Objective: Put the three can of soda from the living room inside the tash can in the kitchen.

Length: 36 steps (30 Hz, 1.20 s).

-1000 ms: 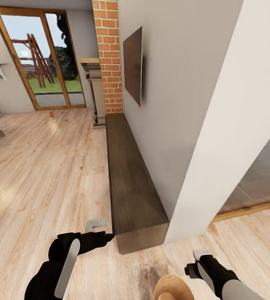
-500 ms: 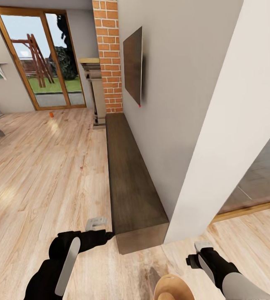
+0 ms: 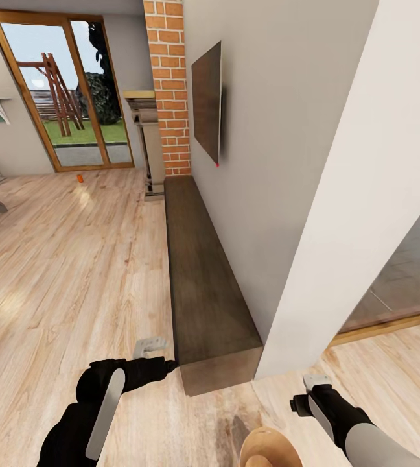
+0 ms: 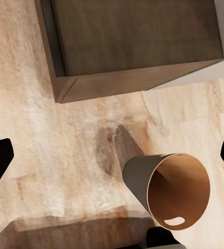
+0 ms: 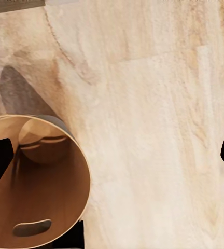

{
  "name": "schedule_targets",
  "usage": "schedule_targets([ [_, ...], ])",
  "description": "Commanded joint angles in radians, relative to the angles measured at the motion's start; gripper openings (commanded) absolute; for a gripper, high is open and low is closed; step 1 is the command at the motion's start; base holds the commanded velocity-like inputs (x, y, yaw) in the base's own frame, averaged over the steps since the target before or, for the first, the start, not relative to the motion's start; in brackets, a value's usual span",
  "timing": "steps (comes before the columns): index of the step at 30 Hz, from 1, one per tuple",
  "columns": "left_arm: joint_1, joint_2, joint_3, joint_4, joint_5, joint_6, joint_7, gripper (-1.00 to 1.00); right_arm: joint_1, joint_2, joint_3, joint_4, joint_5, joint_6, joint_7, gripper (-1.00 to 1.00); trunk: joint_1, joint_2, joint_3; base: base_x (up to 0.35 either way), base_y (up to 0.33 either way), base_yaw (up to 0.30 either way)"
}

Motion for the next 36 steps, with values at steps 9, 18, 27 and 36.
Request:
schedule_targets([
  [9, 0.000, 0.000, 0.000, 0.000, -0.001, -0.001, 0.000, 1.00, 0.000, 0.000, 0.000, 0.000, -0.001, -0.005, 0.000, 1.00, 0.000, 0.000, 0.000, 0.000, 0.000, 0.000],
  [18, 0.000, -0.001, 0.000, 0.000, -0.001, -0.001, 0.001, 1.00, 0.000, -0.001, 0.000, 0.000, -0.002, -0.006, 0.001, 1.00, 0.000, 0.000, 0.000, 0.000, 0.000, 0.000],
  [27, 0.000, -0.001, 0.000, 0.000, -0.001, -0.001, 0.001, 1.00, 0.000, -0.002, -0.001, -0.001, -0.002, -0.006, 0.002, 1.00, 0.000, 0.000, -0.005, 0.000, 0.000, 0.000],
  [36, 0.000, -0.002, 0.000, 0.000, -0.001, -0.002, 0.000, 1.00, 0.000, -0.003, -0.001, -0.001, -0.002, -0.006, 0.002, 1.00, 0.000, 0.000, -0.016, 0.000, 0.000, 0.000],
])
